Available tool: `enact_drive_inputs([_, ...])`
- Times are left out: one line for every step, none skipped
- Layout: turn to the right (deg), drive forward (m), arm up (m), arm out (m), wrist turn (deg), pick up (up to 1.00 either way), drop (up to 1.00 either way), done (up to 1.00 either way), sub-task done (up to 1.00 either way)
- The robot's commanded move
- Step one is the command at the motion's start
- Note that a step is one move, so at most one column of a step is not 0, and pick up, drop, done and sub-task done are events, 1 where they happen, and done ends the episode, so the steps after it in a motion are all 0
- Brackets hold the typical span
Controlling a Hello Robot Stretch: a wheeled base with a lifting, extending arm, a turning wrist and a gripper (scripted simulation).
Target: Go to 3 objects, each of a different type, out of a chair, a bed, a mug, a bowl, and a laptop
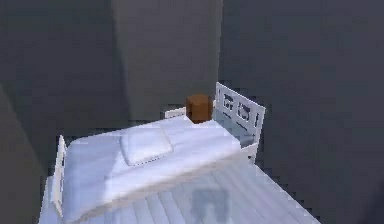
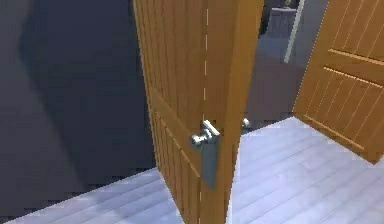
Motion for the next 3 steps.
enact_drive_inputs([0.0, 0.40, 0.00, 0.00, 0.0, 0.00, 0.00, 0.00, 0.00])
enact_drive_inputs([-12.0, 0.00, 0.00, 0.00, 0.0, 0.00, 0.00, 0.00, 0.00])
enact_drive_inputs([0.0, 0.00, 0.00, 0.00, 0.0, 0.00, 0.00, 1.00, 0.00])
